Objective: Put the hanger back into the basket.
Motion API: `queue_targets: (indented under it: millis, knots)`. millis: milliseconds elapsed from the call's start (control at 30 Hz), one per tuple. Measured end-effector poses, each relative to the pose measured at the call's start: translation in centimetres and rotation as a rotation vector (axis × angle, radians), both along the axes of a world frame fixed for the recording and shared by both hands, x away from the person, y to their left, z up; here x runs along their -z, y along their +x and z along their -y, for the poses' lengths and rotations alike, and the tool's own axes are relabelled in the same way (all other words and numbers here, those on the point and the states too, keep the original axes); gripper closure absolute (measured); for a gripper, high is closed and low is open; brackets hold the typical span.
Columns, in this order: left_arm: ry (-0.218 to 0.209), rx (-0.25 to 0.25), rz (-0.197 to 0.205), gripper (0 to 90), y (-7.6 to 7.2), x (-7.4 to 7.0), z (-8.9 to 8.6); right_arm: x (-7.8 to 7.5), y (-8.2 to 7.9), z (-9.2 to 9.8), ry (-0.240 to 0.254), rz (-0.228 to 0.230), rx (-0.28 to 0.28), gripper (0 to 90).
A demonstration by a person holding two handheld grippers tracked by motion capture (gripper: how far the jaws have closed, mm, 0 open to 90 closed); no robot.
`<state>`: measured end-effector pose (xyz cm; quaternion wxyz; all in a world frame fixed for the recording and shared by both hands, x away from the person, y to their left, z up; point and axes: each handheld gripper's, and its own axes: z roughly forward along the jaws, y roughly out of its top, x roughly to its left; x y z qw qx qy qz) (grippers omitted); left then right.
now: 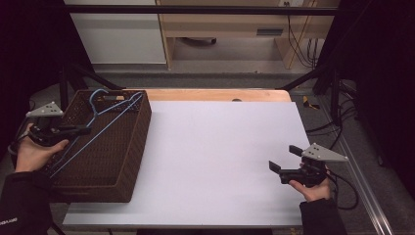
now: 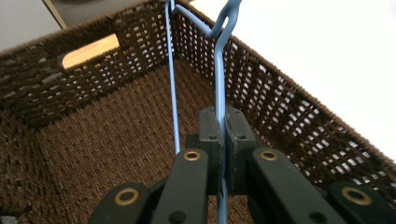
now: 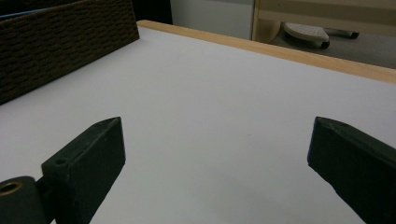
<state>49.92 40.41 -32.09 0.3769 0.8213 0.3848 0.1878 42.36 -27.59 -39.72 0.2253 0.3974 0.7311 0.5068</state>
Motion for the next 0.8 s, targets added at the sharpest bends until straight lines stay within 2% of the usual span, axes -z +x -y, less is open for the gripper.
queue_targets:
  millis: [133,400,500,567,700,733,800]
  knots:
    - [0.009,-0.008,-0.006,87.3,0.2,0.9,0.2,0.0,0.0,0.0,0.001,0.001,-0.002,4.6]
    - [0.04,-0.062,-0.015,87.3,0.1,3.2,0.4,0.0,0.0,0.0,-0.001,0.004,-0.002,4.6]
    - [0.038,-0.082,-0.015,87.2,0.0,3.9,0.4,0.0,0.0,-0.1,-0.004,0.001,-0.002,4.6]
    - [0.054,-0.091,-0.023,87.2,0.0,4.4,0.4,0.0,0.0,-0.1,0.0,0.0,-0.003,4.6]
    - [0.119,-0.102,-0.046,87.0,0.1,5.7,0.8,0.0,0.0,-0.1,-0.005,0.0,-0.003,4.6]
    - [0.112,-0.099,-0.05,86.9,0.1,5.8,0.8,0.0,0.0,-0.1,-0.005,0.0,-0.003,4.6]
    - [0.126,-0.097,-0.061,86.6,0.0,6.0,1.0,0.0,0.0,-0.1,-0.003,0.002,-0.002,4.6]
